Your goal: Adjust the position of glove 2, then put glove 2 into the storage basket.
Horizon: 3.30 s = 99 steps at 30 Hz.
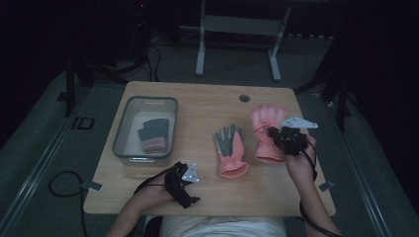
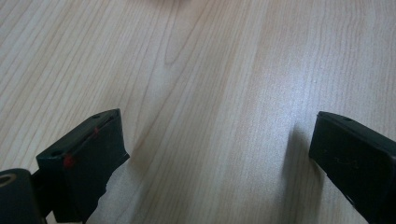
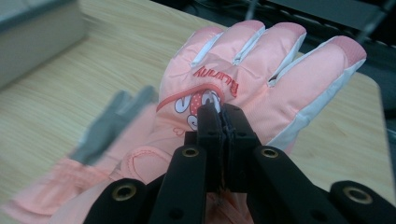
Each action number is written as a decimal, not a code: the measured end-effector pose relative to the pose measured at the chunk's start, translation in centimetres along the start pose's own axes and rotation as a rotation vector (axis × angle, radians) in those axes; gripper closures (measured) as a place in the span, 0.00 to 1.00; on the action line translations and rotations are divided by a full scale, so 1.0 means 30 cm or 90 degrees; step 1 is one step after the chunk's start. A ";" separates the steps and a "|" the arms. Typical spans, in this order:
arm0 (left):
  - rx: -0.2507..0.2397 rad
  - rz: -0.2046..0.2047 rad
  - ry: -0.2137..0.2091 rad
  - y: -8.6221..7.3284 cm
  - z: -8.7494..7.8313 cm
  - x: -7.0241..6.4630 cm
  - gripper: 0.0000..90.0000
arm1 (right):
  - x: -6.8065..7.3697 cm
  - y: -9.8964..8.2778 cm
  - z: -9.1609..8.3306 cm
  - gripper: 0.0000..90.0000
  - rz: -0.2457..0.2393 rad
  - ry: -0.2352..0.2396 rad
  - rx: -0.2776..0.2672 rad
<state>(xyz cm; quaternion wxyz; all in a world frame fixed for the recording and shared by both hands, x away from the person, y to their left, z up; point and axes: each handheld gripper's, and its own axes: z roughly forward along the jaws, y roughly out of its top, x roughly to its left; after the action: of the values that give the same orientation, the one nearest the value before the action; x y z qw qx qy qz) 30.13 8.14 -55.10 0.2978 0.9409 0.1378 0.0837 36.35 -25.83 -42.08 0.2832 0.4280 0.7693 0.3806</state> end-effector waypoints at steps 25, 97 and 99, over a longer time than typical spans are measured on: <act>-0.003 0.004 0.002 0.004 -0.005 -0.003 0.03 | 0.274 0.078 0.103 0.97 -0.054 0.098 -0.007; -0.166 -0.221 0.117 0.320 -0.157 0.197 0.16 | 0.140 0.062 0.186 0.79 -0.034 0.121 0.007; -0.157 -0.229 0.113 0.344 -0.121 0.234 0.18 | 0.136 0.048 0.210 0.76 -0.022 0.128 0.013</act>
<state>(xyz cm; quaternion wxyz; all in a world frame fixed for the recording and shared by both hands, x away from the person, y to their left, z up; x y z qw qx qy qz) 38.08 4.18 -45.61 0.4071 0.8469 0.3173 0.1276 39.86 -19.61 -44.80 0.2066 0.3775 0.8048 0.4088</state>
